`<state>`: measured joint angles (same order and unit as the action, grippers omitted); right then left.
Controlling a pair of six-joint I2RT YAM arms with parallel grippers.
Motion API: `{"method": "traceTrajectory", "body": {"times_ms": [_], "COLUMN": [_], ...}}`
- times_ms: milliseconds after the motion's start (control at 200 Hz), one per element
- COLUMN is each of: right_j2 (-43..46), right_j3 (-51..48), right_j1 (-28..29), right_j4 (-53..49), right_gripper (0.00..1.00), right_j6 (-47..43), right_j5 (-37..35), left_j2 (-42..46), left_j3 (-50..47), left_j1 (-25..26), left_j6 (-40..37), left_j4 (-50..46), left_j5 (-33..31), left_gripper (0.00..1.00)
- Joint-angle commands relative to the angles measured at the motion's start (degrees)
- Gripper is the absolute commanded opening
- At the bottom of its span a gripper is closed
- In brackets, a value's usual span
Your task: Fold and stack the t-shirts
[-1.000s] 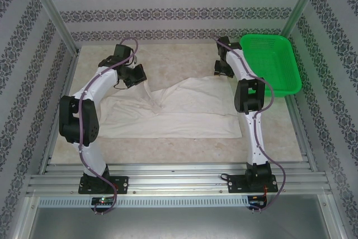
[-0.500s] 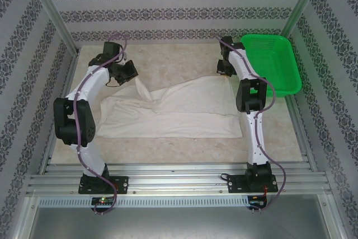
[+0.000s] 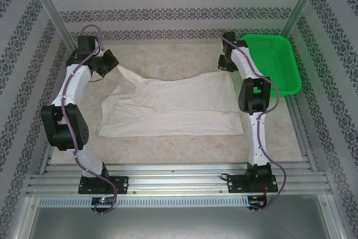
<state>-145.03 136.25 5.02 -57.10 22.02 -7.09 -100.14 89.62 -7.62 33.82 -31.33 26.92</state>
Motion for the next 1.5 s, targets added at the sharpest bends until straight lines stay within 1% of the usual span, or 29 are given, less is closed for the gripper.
{"method": "traceTrajectory", "body": {"times_ms": [0, 185, 230, 485, 634, 834, 1104, 1264, 1494], "right_j2": [4.16, 8.87, 9.73, 12.86, 14.72, 16.26, 17.64, 16.71, 18.99], "right_j3": [-2.98, -9.63, -10.94, -15.99, -18.49, -20.63, -23.08, -21.79, -25.15], "right_j1": [0.08, -0.05, 0.05, 0.32, 0.48, 0.61, 0.76, 0.61, 0.57], "right_j4": [2.52, 7.02, 7.87, 10.96, 12.66, 13.59, 15.44, 14.45, 16.64], "right_gripper": [0.09, 0.1, 0.1, 0.1, 0.11, 0.11, 0.12, 0.12, 0.11], "right_j6": [-1.58, -2.42, -2.59, -3.52, -4.03, -4.44, -3.63, -3.5, -3.42], "right_j5": [-2.14, -2.97, -3.18, -3.73, -4.25, -3.44, -2.63, -2.6, -2.48], "left_j2": [1.08, 0.14, 0.04, -0.41, -0.47, -0.84, -2.33, -3.9, -3.4], "left_j3": [1.68, 5.13, 5.84, 8.24, 8.46, 7.33, 5.93, 6.62, 7.06], "left_j1": [-1.4, -2.05, -2.05, -2.93, -3.28, -3.54, -3.55, -3.81, -3.81], "left_j6": [1.03, -1.96, -2.79, -5.93, -6.65, -4.5, -3.35, -2.26, -1.49], "left_j4": [2.88, 1.33, 0.69, 0.1, 0.93, 4.41, 6.39, 7.19, 8.74], "left_j5": [3.53, 5.11, 4.56, 2.94, 4.11, 7.78, 7.71, 7.19, 9.23], "left_gripper": [0.0, 0.0, 0.0, 0.0, 0.0, 0.0, 0.0, 0.0, 0.0]}}
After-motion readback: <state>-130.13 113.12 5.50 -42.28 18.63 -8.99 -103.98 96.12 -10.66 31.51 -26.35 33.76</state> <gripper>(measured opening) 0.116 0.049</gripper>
